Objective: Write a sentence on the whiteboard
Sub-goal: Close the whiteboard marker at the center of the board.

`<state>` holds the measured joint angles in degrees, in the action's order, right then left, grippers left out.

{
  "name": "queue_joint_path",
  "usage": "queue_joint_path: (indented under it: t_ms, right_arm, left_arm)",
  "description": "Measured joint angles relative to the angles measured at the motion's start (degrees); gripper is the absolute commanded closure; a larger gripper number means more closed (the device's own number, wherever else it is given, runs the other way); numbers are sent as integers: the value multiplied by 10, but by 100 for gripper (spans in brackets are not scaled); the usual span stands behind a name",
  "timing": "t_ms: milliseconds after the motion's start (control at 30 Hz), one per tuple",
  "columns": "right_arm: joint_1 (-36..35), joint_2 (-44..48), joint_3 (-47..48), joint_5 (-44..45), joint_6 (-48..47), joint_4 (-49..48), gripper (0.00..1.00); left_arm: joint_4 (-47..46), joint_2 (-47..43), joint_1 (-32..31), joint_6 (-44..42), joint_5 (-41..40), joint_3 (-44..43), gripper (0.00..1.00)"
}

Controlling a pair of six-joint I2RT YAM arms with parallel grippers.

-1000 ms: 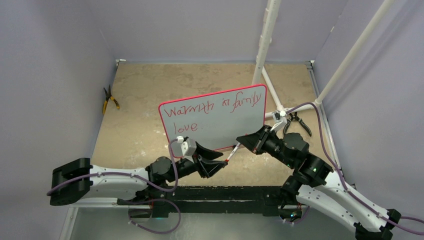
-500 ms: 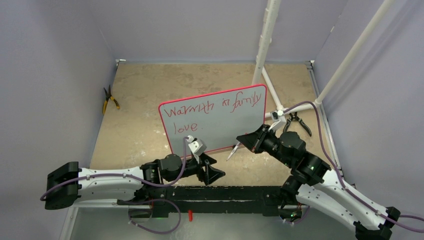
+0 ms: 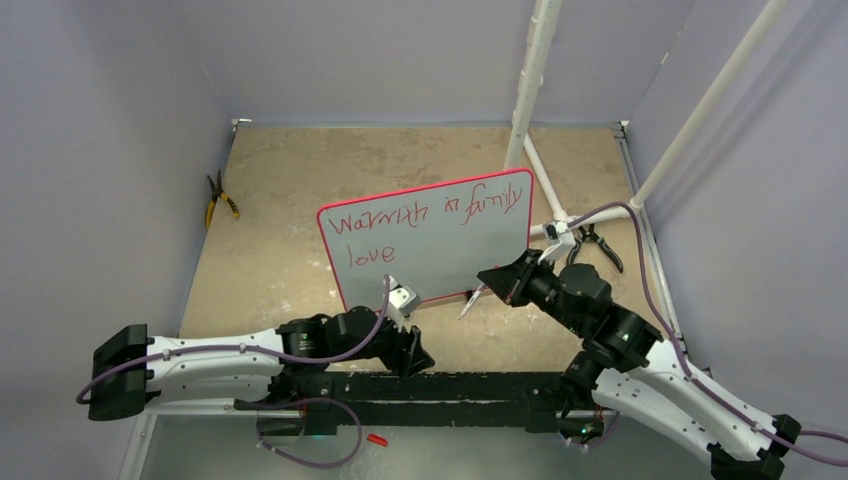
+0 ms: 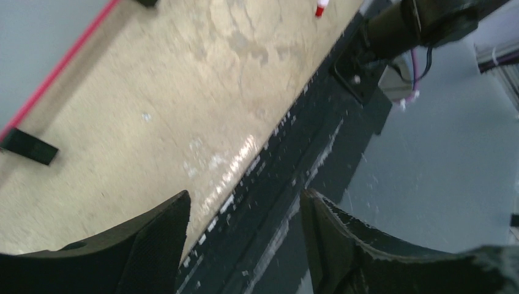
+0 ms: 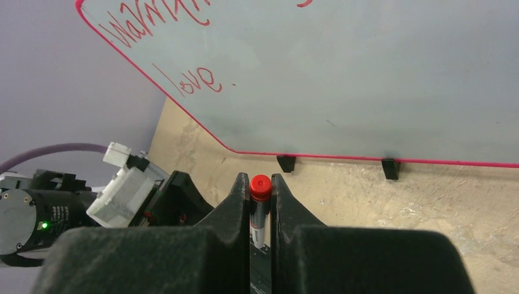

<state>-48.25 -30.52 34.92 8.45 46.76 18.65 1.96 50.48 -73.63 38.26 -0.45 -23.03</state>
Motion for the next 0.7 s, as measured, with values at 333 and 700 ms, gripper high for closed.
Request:
queue_joint_path:
  t_ms: [333,700]
  right_arm:
    - [0,44,0,11,-36,9,100]
    - [0,73,30,15,-78,10,100]
  left_arm:
    - [241,108,-219,16,-45,-141,41]
    - [331,227,-403,106,-178,-149,40]
